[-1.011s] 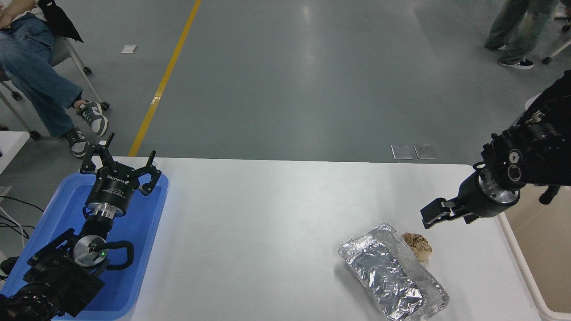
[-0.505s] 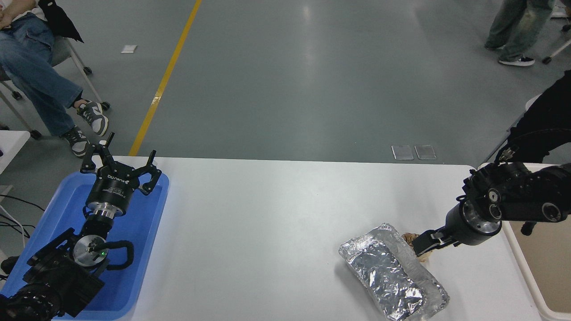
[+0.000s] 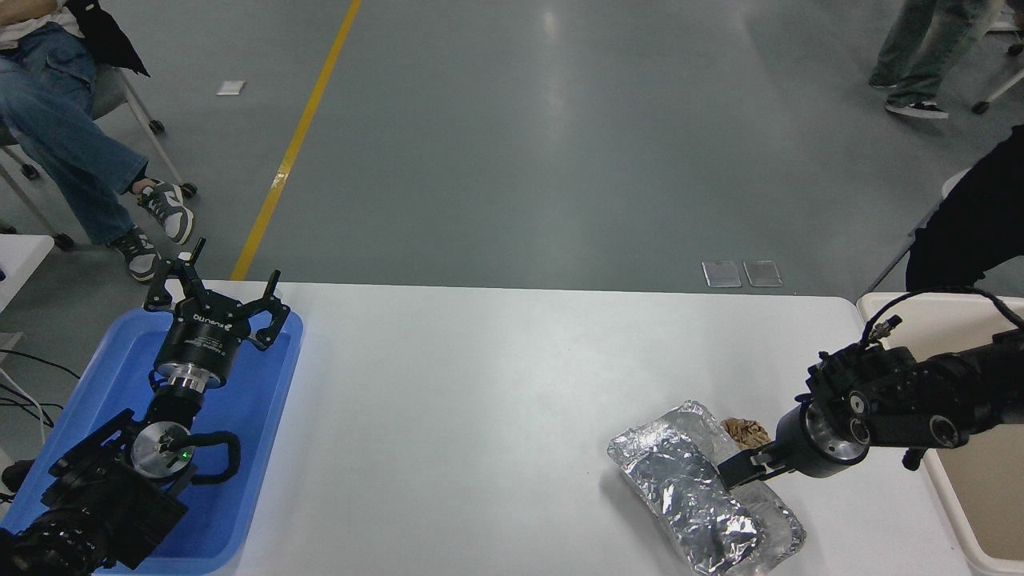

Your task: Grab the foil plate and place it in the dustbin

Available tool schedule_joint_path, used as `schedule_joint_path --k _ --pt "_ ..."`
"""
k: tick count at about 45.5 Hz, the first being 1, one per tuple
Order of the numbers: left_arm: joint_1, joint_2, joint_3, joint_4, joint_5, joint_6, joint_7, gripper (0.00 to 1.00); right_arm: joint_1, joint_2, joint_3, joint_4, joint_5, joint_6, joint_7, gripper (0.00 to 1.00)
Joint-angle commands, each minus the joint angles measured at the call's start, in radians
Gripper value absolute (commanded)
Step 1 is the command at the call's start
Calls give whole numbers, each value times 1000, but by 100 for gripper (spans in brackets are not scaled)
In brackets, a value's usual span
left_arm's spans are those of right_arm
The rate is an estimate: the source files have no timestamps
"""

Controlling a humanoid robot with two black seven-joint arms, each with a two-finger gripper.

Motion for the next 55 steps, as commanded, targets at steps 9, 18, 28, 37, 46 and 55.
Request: schedule_joint_path --k 9,18,28,37,46,55 --pt "0 0 0 0 0 0 -1 100 -81 46 7 -68 -1 -100 32 81" --pt "0 0 0 0 0 0 0 100 -73 66 -13 -79 -1 -122 32 35" --pt "0 0 0 0 0 0 -1 100 -45 66 -51 -71 -4 -122 34 10" --pt "0 -2 0 -1 0 0 0 100 -24 66 -70 -73 -38 -122 32 0" --pt "0 -2 0 0 0 0 0 100 -4 62 -96 -71 -34 -116 32 0" --pt "0 -2 0 -1 0 0 0 100 15 50 -96 -47 -32 -109 34 0"
